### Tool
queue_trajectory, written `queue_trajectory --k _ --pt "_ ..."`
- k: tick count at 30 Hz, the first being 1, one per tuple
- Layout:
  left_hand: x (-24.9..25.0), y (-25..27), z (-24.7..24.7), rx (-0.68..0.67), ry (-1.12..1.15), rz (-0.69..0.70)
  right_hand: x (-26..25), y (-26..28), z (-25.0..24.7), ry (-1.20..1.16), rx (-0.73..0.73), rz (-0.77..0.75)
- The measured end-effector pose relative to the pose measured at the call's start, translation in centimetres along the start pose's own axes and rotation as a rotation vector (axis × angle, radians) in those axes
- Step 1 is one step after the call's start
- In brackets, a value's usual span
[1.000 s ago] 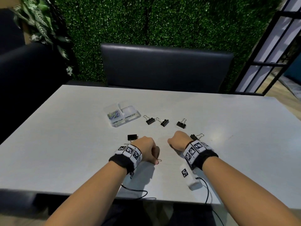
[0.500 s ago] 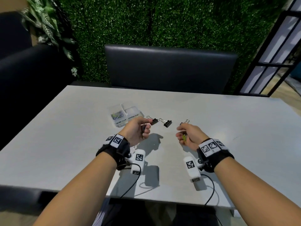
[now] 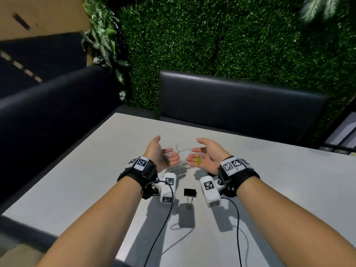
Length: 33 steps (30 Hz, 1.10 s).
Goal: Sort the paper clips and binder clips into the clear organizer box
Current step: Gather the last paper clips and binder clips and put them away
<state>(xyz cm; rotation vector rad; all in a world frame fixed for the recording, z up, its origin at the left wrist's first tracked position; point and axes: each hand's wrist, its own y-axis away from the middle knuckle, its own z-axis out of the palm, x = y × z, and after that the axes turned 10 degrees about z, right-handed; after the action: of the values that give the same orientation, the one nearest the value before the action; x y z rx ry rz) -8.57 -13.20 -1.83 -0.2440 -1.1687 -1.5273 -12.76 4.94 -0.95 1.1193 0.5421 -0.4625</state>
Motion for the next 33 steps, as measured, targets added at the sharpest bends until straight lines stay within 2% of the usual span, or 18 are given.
queue_trajectory --k 5,10,12,14,16,18,20,22,25,29,33 --pt "1.3 -1.5 1.2 0.126 -0.066 0.068 -1.3 -2.8 4.3 0.069 -0.013 0.027" --pt "1.4 -0.5 2.4 0.133 -0.142 0.119 -1.4 -3.2 5.3 0.065 -0.086 0.059" --pt "1.0 0.0 2.6 0.126 -0.155 0.183 -1.5 -2.0 4.8 0.114 -0.05 -0.025" --pt "0.3 0.9 2.7 0.087 -0.214 0.239 -1.5 -0.6 3.5 0.291 0.06 -0.177" --pt "-0.8 1.7 2.4 0.017 -0.369 0.295 -1.1 0.7 1.2 0.529 0.18 -0.321" --pt "-2.2 2.2 2.1 -0.061 -0.631 0.342 -0.6 1.8 -2.0 0.817 0.345 -0.416" --pt "-3.8 2.6 1.8 -0.155 -1.031 0.396 -0.1 2.6 -5.3 1.084 0.556 -0.445" --pt "-5.4 2.7 1.5 -0.204 -1.455 0.416 0.3 3.0 -8.2 1.2 0.696 -0.389" --pt "-7.4 2.6 1.3 -0.206 -1.781 0.37 1.2 2.4 -10.3 1.247 0.715 -0.317" --pt "-9.0 1.9 1.7 -0.243 -1.942 0.261 1.9 -0.4 -8.7 1.406 0.646 -0.332" --pt "-9.6 1.2 1.8 -0.235 -1.988 0.4 2.4 -3.0 -5.9 1.614 0.594 -0.312"
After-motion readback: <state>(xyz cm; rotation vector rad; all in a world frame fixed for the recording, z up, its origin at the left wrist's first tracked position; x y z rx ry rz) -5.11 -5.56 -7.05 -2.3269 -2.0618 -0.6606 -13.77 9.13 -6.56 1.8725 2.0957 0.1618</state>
